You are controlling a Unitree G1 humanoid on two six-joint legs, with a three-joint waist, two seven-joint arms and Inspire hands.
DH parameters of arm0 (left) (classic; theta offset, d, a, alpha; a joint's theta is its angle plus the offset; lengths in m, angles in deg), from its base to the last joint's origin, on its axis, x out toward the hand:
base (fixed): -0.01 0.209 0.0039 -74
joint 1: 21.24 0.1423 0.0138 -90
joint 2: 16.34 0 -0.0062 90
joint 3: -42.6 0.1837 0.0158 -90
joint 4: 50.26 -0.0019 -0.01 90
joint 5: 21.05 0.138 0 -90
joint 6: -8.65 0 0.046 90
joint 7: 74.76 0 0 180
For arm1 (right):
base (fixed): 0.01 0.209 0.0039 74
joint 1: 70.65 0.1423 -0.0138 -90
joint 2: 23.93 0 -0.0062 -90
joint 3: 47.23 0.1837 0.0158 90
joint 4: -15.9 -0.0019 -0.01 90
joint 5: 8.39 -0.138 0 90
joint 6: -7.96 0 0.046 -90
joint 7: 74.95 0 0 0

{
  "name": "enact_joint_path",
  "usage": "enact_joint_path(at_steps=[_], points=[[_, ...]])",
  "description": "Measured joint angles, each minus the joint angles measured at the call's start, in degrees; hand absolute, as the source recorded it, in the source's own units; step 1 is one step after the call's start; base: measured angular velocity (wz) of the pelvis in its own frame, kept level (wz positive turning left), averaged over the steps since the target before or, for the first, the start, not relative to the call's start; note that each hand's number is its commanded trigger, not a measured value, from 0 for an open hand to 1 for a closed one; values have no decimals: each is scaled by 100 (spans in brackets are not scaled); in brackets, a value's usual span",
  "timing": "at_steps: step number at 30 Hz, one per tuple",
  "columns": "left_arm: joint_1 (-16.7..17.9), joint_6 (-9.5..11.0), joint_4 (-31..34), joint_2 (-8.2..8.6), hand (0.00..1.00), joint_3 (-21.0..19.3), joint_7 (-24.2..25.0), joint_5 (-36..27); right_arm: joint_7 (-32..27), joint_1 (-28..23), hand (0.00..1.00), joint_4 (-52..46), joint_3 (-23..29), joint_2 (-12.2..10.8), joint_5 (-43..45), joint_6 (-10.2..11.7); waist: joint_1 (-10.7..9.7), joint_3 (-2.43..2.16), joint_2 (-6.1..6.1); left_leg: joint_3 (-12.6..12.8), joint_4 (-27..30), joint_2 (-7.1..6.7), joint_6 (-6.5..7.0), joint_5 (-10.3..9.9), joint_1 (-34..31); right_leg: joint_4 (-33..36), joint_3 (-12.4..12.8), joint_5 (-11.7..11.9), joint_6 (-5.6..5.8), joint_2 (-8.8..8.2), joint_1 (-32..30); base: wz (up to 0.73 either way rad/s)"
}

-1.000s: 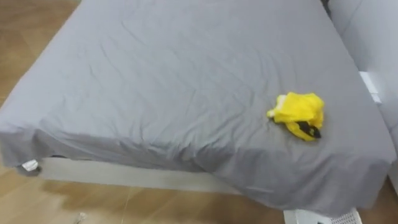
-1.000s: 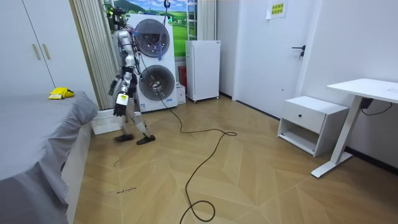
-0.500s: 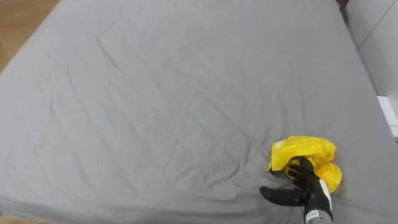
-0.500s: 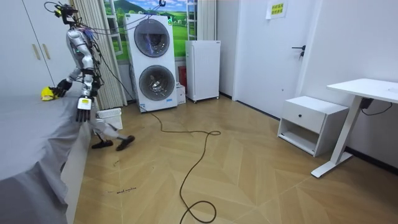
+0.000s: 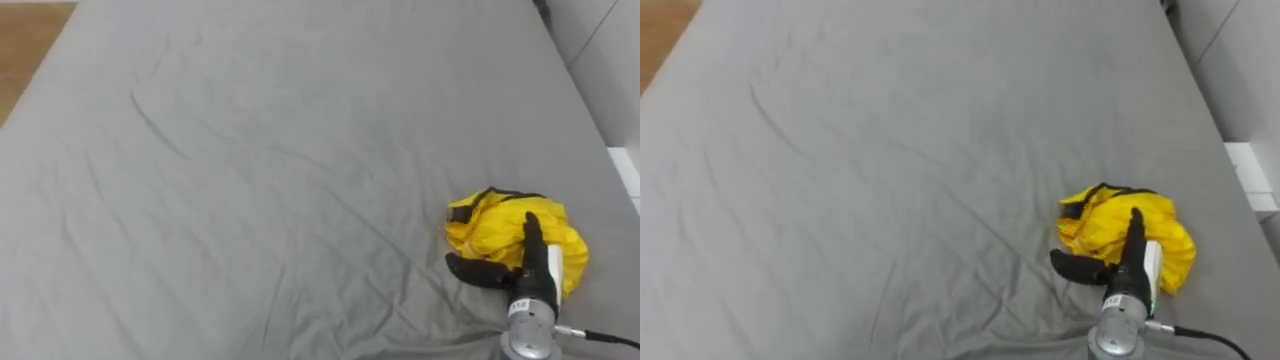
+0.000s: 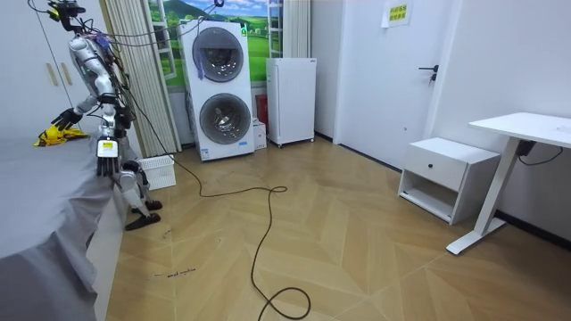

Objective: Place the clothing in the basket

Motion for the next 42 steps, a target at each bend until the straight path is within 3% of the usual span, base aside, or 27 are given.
enact_joint_path(at_steps=[5, 13, 23, 24, 25, 27, 33, 36, 42], points=[[-252, -202, -327, 1, 0, -3, 87, 2, -246, 73, 0, 11, 12, 128, 18, -4, -15, 23, 9, -83, -69, -40, 2, 9, -56, -92, -39, -9, 31, -7, -17, 7], [-363, -440, -338, -1, 0, 10, 166, 1, -466, 240, 0, 127, 6, 357, 15, -95, 5, 54, 68, -96, -79, -59, 5, 11, -165, -108, -53, -15, 42, -19, -110, 2], [-410, -562, -166, -12, 0, 20, 188, 6, -464, 375, 0, 1061, -12, 428, 19, -207, 13, 46, 89, -97, -70, -71, 19, 36, -159, -90, -100, -26, 55, -45, -100, 1], [-410, -561, -120, -24, 0, 22, 188, 6, -464, 385, 56, 1223, -25, 427, 38, -210, 21, 45, 85, -98, -58, -72, 19, 36, -178, -90, -119, -26, 57, -50, -105, 6], [-409, -561, -100, -34, 0, 23, 188, 0, -464, 402, 100, 1315, -36, 426, 42, -213, 16, 44, 88, -99, -36, -72, 19, 36, -205, -99, -154, -26, 57, -55, -104, 21], [-454, -561, -46, -137, 0, 126, 187, -38, -462, 516, 100, 1876, -63, 468, 36, -212, -42, 34, 82, -93, 24, -68, 33, 44, -337, -148, -257, -25, 58, -66, -161, 27], [-457, -597, -22, -285, 0, 191, 194, -111, -380, 719, 100, 2612, -59, 774, 145, -265, 29, 14, 109, -77, 6, -70, 48, 64, -448, -171, -328, -7, 62, -69, -215, 7], [-477, -583, -22, -304, 0, 207, 193, -115, -325, 889, 100, 2901, -72, 922, 183, -293, 44, 14, 108, -90, -4, -71, 43, 67, -495, -171, -341, -7, 61, -67, -262, 0], [-626, -588, -95, -359, 0, 246, 216, -122, -96, 1023, 100, 3017, -104, 1005, 167, -464, 65, 31, 83, -140, 21, -72, 39, 71, -740, -161, -392, -2, 53, -67, -479, 3]])
